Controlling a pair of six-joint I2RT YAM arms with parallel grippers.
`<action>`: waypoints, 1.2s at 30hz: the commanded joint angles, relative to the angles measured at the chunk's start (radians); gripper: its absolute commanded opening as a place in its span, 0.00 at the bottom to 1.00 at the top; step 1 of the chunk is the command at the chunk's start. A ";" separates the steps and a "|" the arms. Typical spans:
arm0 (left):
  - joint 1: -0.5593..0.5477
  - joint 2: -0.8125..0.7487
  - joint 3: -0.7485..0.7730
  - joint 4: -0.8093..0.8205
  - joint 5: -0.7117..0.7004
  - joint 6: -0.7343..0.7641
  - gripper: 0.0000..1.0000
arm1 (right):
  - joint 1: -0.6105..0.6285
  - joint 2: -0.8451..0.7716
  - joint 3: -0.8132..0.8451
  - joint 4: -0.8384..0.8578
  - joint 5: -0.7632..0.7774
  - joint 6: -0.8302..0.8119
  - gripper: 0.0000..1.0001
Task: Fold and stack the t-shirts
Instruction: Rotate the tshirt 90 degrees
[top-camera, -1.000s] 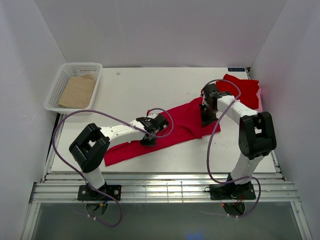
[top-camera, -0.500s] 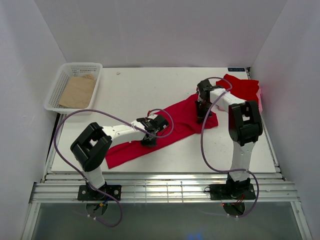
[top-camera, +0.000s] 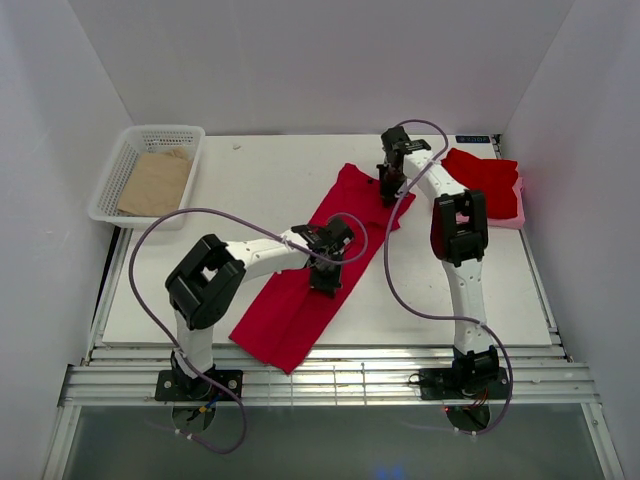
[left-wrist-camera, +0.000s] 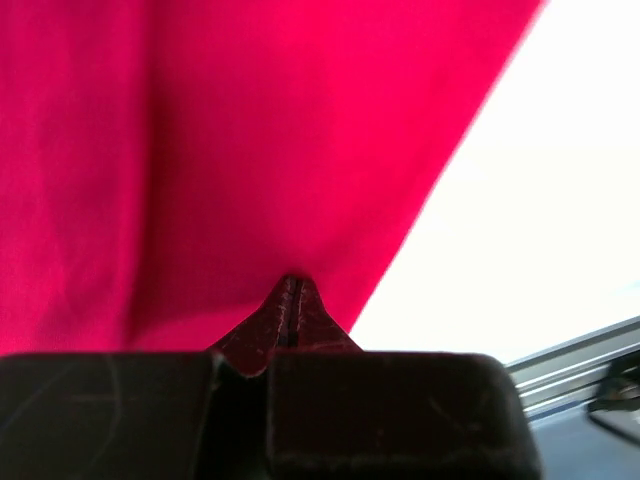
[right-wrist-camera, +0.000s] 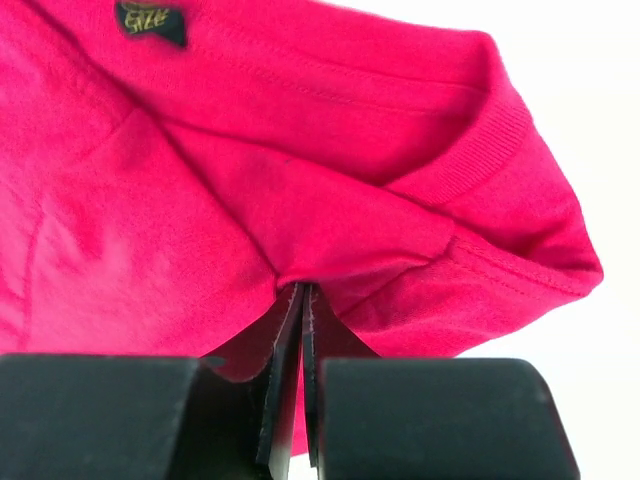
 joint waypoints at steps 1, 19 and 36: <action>-0.007 0.053 0.119 0.017 0.056 -0.002 0.00 | -0.008 0.063 0.122 0.003 -0.053 0.050 0.08; 0.033 -0.042 0.434 -0.071 -0.168 -0.001 0.00 | -0.025 -0.352 -0.256 0.399 -0.278 0.063 0.11; 0.036 -0.221 -0.106 -0.015 -0.214 0.030 0.00 | 0.183 -0.420 -0.620 0.312 -0.132 0.034 0.08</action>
